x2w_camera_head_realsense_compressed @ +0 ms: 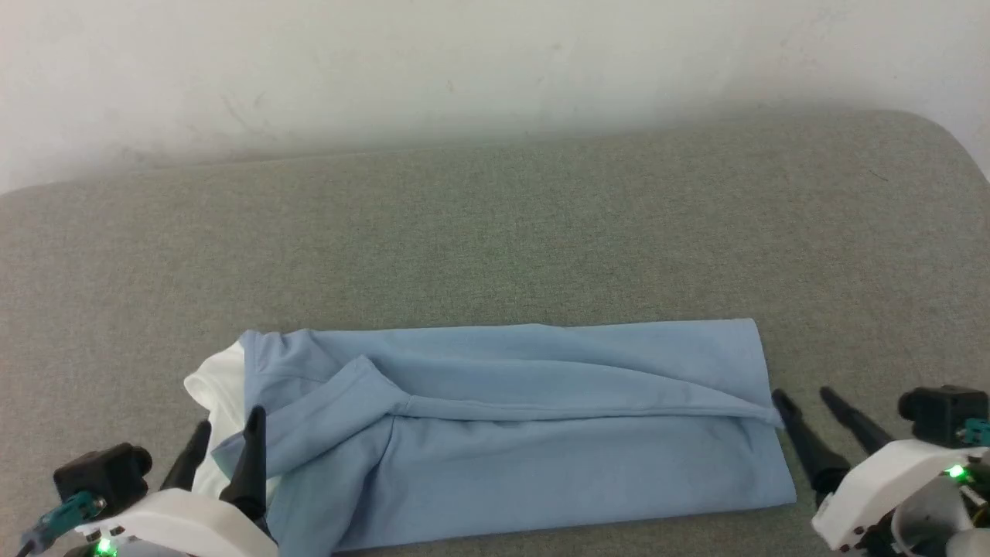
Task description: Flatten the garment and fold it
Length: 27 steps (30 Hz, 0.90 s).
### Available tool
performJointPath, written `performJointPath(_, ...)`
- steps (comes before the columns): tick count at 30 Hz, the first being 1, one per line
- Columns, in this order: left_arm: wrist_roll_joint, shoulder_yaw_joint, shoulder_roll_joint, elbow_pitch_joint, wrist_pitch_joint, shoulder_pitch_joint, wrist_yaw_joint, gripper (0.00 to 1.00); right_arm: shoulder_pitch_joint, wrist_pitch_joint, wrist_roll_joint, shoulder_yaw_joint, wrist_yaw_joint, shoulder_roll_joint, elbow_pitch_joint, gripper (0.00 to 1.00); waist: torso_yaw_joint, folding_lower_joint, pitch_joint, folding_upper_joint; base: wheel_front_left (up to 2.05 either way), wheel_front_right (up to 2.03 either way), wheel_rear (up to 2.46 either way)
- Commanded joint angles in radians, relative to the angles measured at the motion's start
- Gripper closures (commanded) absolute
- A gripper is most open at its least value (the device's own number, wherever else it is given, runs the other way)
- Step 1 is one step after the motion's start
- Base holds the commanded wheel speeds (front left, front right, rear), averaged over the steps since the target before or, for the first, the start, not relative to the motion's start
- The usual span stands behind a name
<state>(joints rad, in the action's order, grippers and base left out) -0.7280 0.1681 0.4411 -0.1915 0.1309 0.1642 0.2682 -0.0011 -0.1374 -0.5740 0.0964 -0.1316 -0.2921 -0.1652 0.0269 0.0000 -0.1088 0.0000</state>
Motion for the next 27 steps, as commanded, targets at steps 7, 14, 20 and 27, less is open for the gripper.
performJointPath(7, 0.098, 0.002, -0.066, -0.004, -0.261, -0.056, -0.035, 0.00, -0.001, -0.146, 0.065, -0.106, 0.001, 0.008, 0.082, 0.00, -0.026, 0.0000, 0.014, 0.0000, 0.00, 0.00, 0.00)
performJointPath(14, 0.259, 0.057, -0.092, 0.059, -0.381, -0.109, -0.050, 0.00, -0.084, -0.363, 0.020, -0.084, 0.001, -0.013, -0.048, 0.00, -0.075, 0.0000, -0.004, 0.0000, 0.00, 0.00, 0.00)
performJointPath(20, 0.341, 0.065, -0.144, 0.085, -0.392, -0.125, -0.059, 0.00, -0.135, -0.488, -0.036, -0.016, 0.001, -0.006, -0.178, 0.00, -0.099, 0.0000, -0.025, 0.0000, 0.00, 0.00, 0.00)
performJointPath(27, 0.367, 0.043, -0.174, 0.138, -0.392, -0.117, -0.079, 0.00, -0.136, -0.627, -0.129, 0.063, 0.001, -0.018, -0.206, 1.00, -0.094, 0.0000, -0.017, 0.0000, 0.00, 0.00, 0.00)
